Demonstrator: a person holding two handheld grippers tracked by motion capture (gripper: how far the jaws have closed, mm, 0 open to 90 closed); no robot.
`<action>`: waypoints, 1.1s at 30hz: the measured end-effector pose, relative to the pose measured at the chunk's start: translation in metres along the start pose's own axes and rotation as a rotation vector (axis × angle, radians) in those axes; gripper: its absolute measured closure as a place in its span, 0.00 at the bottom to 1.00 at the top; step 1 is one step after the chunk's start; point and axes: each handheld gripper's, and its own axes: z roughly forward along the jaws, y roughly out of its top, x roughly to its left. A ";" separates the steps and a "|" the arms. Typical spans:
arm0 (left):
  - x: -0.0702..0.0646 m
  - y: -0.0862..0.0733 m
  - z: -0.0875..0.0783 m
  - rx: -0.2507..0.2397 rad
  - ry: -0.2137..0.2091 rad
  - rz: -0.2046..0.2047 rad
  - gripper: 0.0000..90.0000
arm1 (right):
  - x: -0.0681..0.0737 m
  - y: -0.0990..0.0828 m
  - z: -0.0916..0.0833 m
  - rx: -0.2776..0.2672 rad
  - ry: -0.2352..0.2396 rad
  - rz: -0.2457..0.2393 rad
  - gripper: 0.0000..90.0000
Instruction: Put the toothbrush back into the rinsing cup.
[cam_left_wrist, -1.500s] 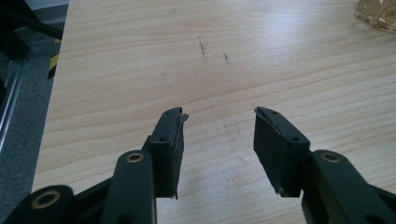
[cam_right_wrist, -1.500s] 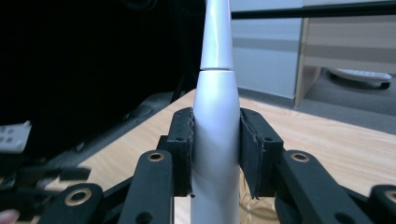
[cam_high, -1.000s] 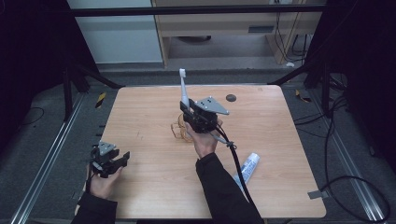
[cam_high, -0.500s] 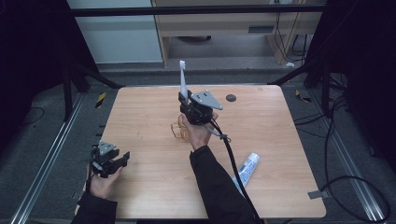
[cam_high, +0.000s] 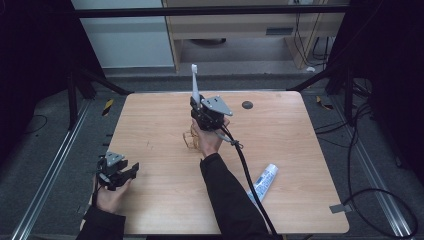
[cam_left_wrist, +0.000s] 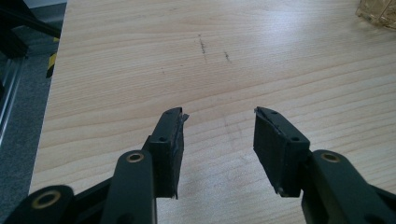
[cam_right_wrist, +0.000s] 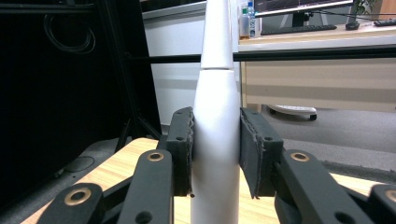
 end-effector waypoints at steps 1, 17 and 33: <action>0.000 0.000 0.000 0.000 0.000 0.000 0.58 | 0.000 -0.001 0.001 0.002 -0.002 -0.003 0.74; 0.000 0.000 0.000 -0.001 0.000 0.001 0.58 | 0.004 -0.023 0.011 0.067 -0.004 -0.029 0.74; 0.000 0.000 0.000 -0.001 0.001 0.001 0.58 | 0.006 -0.041 0.012 0.121 -0.008 -0.037 0.74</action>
